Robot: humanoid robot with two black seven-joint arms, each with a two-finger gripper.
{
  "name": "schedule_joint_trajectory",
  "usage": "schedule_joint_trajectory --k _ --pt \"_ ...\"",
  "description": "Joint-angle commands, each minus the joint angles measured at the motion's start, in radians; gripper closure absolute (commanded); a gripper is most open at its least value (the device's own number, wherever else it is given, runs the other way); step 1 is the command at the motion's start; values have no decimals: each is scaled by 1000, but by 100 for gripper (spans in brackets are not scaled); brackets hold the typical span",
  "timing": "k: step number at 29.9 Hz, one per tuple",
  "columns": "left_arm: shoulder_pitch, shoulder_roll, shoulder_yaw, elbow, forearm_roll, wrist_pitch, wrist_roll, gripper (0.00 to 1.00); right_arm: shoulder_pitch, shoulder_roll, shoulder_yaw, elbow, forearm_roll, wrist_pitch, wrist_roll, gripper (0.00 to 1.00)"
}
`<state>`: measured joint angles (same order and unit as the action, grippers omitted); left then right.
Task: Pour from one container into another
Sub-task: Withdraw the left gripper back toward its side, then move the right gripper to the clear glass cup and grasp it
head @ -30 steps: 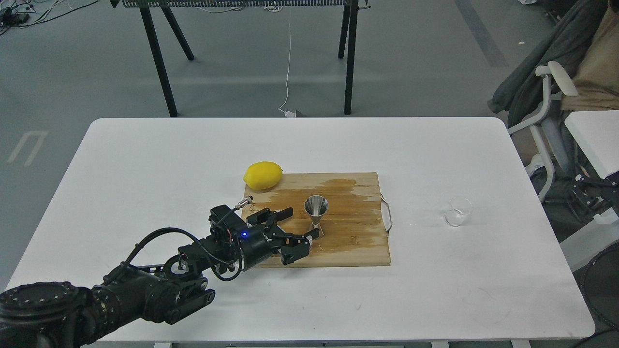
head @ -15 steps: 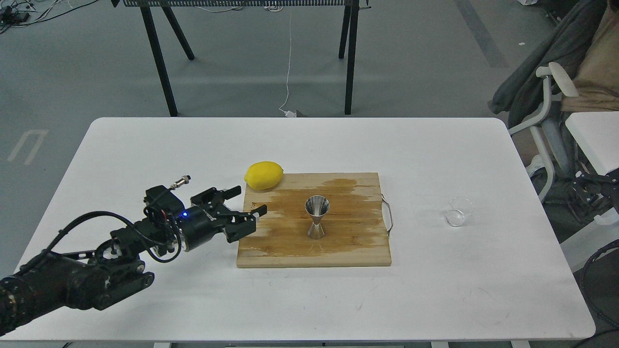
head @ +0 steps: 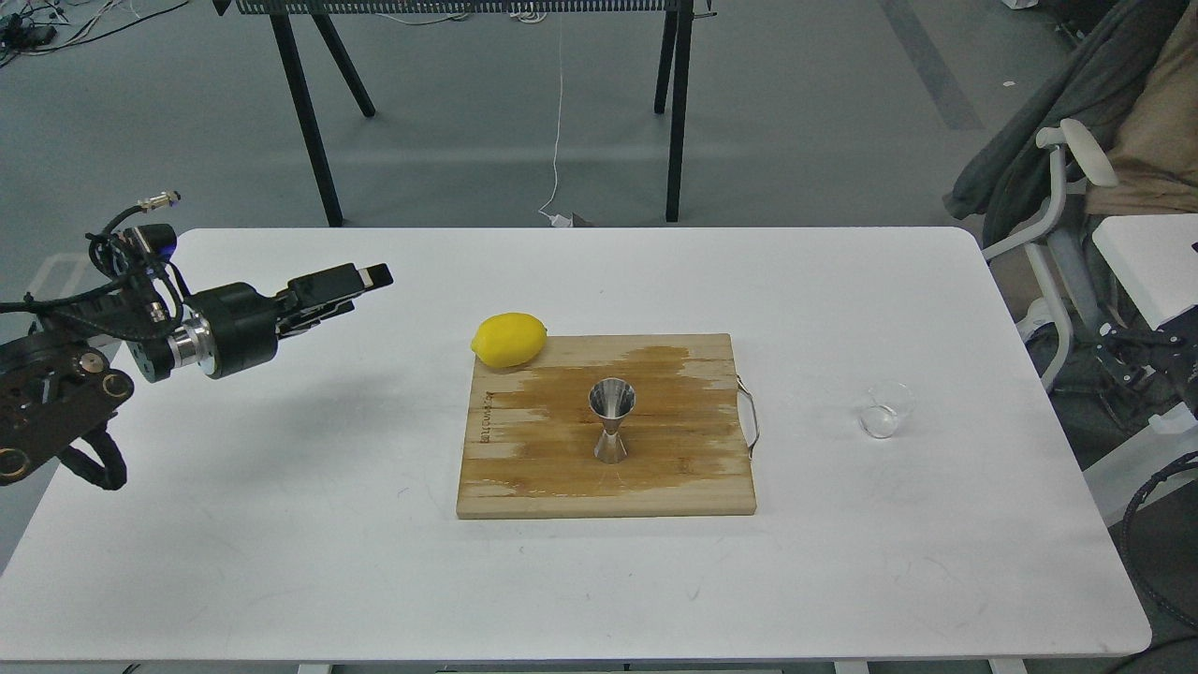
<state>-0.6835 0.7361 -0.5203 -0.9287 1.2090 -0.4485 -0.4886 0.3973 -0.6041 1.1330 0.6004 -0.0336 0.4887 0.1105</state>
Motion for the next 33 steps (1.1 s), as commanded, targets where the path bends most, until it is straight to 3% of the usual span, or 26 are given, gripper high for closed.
schedule_joint_trajectory --k 1,6,8,10,13,15,21,24,28,33 --pt "-5 36 -20 85 -184 -40 0 3 23 4 -22 4 0 0 0 1" --pt "-10 31 -38 257 -561 -40 0 3 26 -8 -24 97 8 0 -20 1" --pt "-10 31 -35 277 -682 -40 0 3 18 -26 -27 128 67 0 -49 1" --pt "-8 32 -32 281 -768 -40 0 3 5 -51 -41 142 203 0 -121 1" --pt "-5 26 -33 301 -838 -40 0 3 -49 -59 -110 201 465 0 -265 1" --pt "4 22 -33 309 -865 -40 0 3 -101 -83 -134 286 608 0 -311 1" --pt "13 -32 -30 344 -888 -40 0 3 -286 -152 -119 563 843 0 -312 1" --pt "18 -50 -30 366 -887 -40 0 3 -389 -190 -61 709 899 -2 -287 1" --pt "19 -60 -29 372 -887 -40 0 3 -500 -190 10 835 911 -207 -206 1" --pt "24 -63 -26 393 -887 -40 0 3 -503 -148 22 855 911 -410 -161 1"
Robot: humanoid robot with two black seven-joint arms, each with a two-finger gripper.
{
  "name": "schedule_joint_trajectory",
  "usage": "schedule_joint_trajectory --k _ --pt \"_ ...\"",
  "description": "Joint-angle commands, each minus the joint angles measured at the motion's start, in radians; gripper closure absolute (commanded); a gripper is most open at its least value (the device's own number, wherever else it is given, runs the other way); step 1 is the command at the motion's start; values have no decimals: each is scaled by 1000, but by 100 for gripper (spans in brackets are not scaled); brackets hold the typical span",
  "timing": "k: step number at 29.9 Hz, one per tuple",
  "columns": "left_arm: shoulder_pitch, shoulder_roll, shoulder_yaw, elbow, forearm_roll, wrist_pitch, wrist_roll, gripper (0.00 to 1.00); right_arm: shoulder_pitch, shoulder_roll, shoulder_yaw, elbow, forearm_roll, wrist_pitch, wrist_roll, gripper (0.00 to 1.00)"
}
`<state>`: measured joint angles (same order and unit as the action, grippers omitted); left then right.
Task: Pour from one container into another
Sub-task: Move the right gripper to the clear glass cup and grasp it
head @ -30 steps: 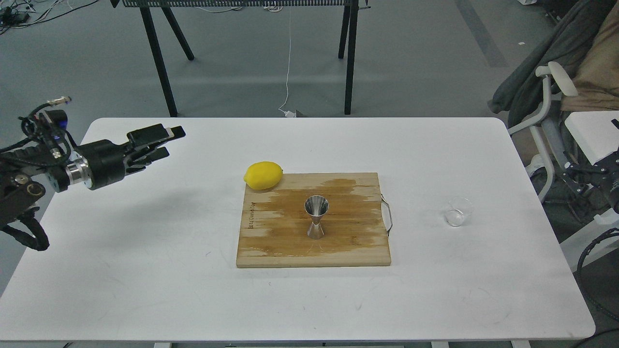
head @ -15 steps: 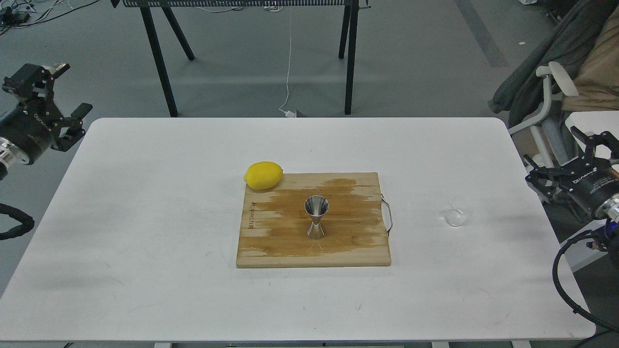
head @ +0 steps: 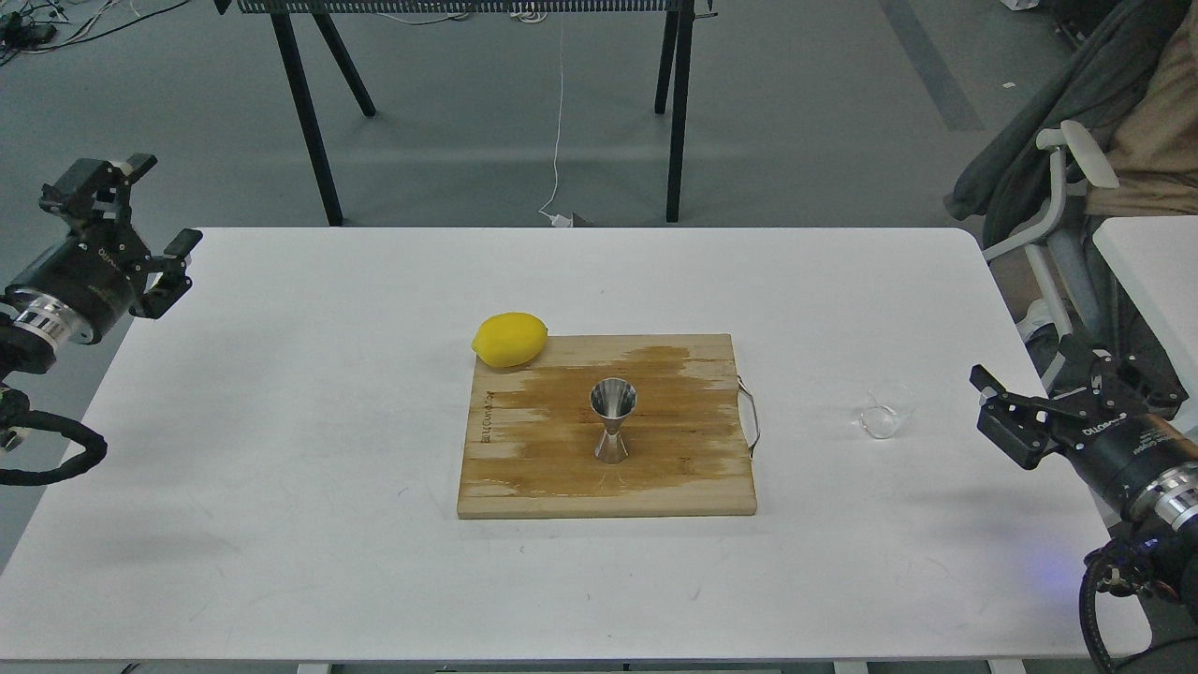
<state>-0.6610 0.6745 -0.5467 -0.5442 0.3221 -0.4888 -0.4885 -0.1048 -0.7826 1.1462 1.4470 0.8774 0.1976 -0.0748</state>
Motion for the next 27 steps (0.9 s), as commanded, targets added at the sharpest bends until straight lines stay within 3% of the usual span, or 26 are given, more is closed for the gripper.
schedule_joint_trajectory --k 1,7,15,27 --pt "1 -1 1 12 0 0 0 3 2 43 13 10 0 -166 30 1" --pt "4 -4 1 13 2 0 0 2 69 118 20 6 -15 -414 35 1" --pt "15 -12 2 13 3 0 0 2 155 200 9 -19 -113 -609 40 1" --pt "15 -15 2 17 5 0 0 2 267 302 -65 -166 -229 -647 26 1"
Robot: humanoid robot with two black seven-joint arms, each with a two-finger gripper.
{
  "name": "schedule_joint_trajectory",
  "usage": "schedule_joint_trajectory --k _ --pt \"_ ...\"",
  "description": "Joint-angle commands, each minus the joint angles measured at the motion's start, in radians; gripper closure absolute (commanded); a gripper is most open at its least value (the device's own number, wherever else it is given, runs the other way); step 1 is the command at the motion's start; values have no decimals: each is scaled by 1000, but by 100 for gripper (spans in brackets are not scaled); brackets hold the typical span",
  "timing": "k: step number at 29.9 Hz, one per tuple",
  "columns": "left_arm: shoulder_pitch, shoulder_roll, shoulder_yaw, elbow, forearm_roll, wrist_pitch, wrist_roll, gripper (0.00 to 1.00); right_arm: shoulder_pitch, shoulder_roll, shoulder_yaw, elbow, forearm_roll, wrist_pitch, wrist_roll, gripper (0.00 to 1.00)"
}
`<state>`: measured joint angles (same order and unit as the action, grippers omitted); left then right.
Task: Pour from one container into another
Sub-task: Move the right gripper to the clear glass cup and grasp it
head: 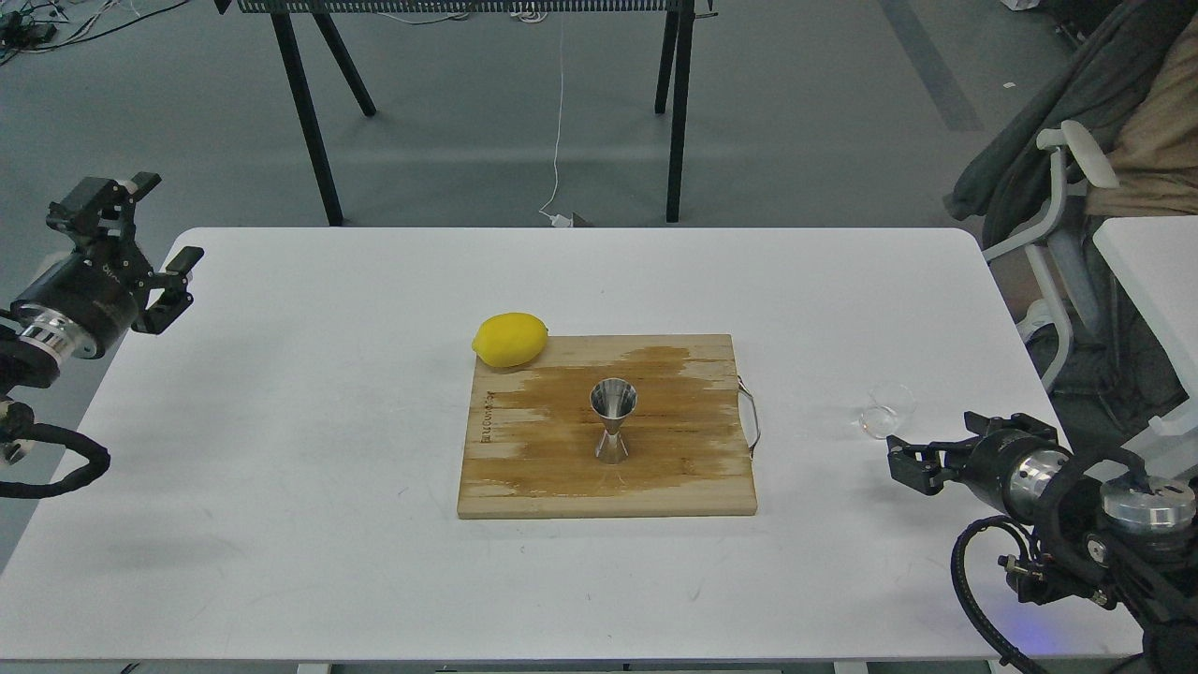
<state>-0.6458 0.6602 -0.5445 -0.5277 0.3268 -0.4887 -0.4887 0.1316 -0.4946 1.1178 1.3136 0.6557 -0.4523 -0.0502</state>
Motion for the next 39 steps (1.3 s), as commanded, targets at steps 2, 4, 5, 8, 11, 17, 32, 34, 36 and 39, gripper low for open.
schedule_joint_trajectory --k 2,4,5,8,11,17,32,34,36,39 --pt "0 -1 0 0 0 0 0 2 43 27 -52 -57 -7 9 1 1" --pt "0 -1 0 0 0 0 0 2 57 45 -58 -88 -10 14 1 1" --pt "0 -1 0 0 0 0 0 2 62 54 -58 -97 -11 15 1 1" --pt "2 -1 0 8 0 0 0 2 77 74 -59 -117 -48 20 0 1" --pt "2 -4 0 20 1 0 0 2 86 105 -53 -143 -84 23 -13 1" --pt "3 -14 0 22 3 0 0 2 129 119 -58 -200 -103 47 -19 1" --pt "3 -17 1 35 3 0 0 2 168 151 -58 -309 -134 110 -25 5" --pt "11 -17 1 35 3 0 0 2 168 160 -58 -310 -136 115 -23 8" --pt "14 -17 1 35 3 0 0 2 168 163 -58 -310 -139 127 -23 13" --pt "14 -19 1 35 3 0 0 2 168 165 -58 -310 -159 130 -22 20"
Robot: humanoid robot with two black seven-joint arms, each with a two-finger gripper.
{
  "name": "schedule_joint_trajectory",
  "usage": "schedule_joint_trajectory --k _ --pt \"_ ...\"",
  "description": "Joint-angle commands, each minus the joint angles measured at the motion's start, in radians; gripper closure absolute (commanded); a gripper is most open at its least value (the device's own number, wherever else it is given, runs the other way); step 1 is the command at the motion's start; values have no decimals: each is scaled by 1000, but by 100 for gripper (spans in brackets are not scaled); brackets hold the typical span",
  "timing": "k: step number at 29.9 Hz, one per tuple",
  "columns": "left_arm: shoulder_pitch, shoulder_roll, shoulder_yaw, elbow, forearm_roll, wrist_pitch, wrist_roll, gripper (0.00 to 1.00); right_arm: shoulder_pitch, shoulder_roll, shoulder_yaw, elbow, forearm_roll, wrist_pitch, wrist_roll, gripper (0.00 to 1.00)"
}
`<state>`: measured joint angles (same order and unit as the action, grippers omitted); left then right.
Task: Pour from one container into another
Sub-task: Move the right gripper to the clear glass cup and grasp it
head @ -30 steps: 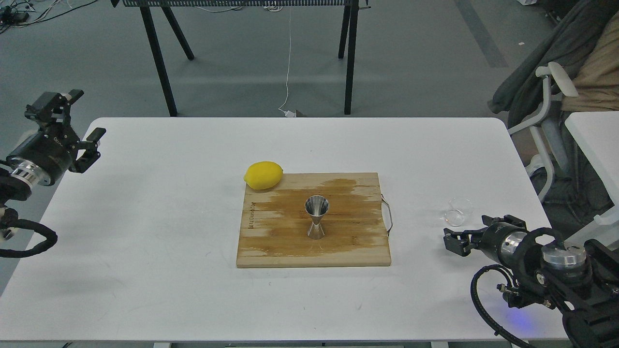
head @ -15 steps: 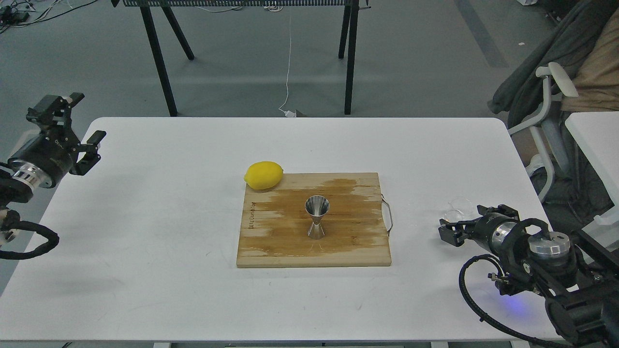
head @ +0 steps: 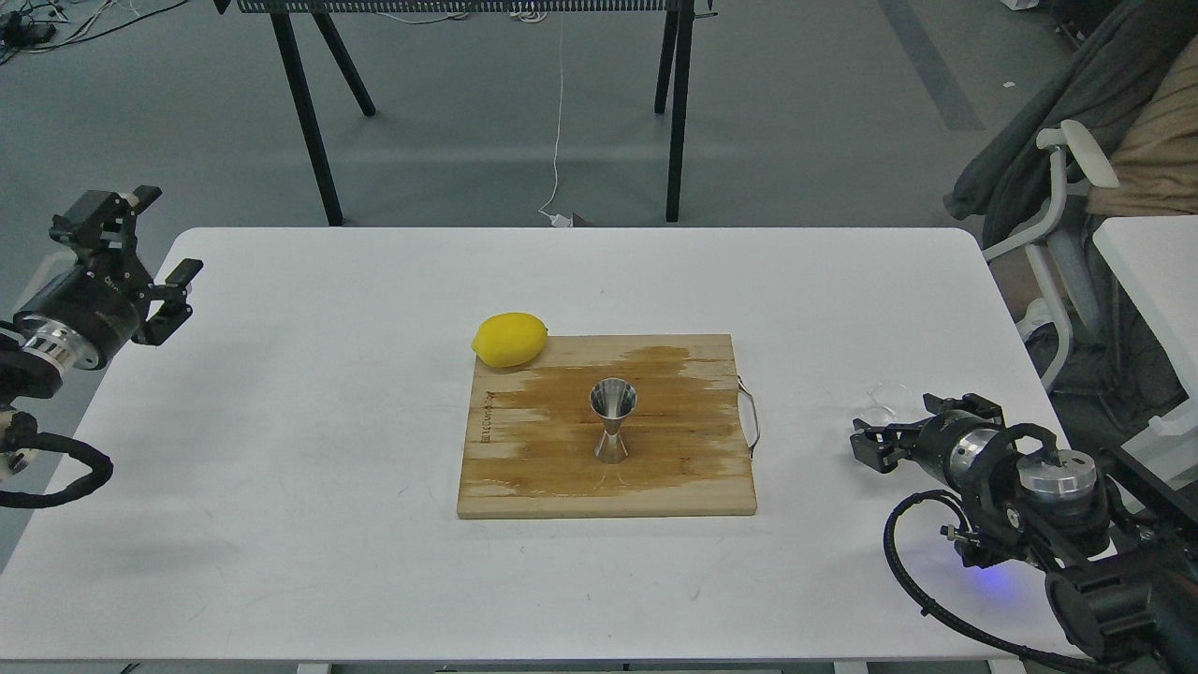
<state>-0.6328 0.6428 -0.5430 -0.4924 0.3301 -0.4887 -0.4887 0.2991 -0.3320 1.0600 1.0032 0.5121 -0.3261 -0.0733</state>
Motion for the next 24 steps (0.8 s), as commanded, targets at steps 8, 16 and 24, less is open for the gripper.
schedule_joint_trajectory --k 8,16,24 --pt "2 -2 0 0 0 0 0 2 0 19 -2 -8 -52 5 1 35" --pt "2 -9 0 14 1 0 0 2 0 25 -2 -21 -57 10 1 47" --pt "2 -15 0 26 3 0 0 2 0 27 -3 -23 -58 24 1 57"
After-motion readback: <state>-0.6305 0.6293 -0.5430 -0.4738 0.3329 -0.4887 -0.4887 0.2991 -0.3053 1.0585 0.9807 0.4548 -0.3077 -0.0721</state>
